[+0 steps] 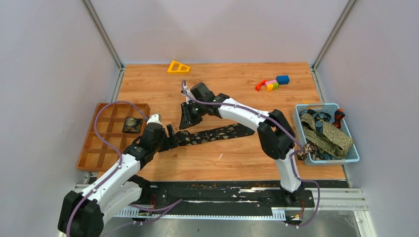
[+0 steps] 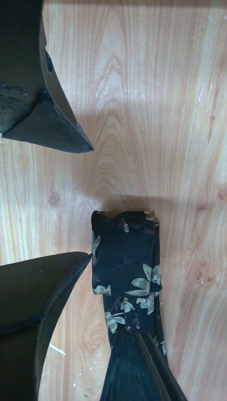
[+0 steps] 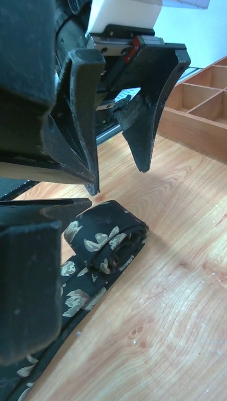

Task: Roll the ties
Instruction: Roll the tie at the center of the board.

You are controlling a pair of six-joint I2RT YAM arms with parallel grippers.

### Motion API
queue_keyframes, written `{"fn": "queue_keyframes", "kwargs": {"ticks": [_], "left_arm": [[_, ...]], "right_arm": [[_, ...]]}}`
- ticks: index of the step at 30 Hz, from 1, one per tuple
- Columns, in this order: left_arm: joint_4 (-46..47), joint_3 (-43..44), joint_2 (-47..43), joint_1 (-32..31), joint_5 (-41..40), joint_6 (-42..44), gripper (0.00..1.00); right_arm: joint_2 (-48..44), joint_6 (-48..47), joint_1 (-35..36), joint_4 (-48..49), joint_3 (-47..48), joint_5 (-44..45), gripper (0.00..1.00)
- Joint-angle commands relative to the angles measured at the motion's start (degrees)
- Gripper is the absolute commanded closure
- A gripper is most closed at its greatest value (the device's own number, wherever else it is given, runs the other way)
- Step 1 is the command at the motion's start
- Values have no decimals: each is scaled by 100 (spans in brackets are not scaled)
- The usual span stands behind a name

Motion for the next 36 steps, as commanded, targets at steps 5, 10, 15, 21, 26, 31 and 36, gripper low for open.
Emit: {"fn": "queue_keyframes", "kwargs": {"ticks": [5,10,15,21,26,31,36], "left_arm": [[560,221,228,375,708,380,17],[670,247,354,431,749,405,17],[859,247,455,490,862,410,17],[1206,186,670,572,1191,325,16],[1425,233,956,582,1375,303,16],[1682,231,1256,590,1554,190,17],[1909,215,1546,590,1696,68,19]], "right_arm": [[475,125,12,176,255,103,86],[549,76,15,144,227,121,88],[484,-27,-1,131,27,213,90],[349,-93,-39,256,-306,229,92],[303,-136,-66,303,-439,205,93],[219,-163,-121,379,-605,203,93],[102,-171,-182,495,-832,177,93]]}}
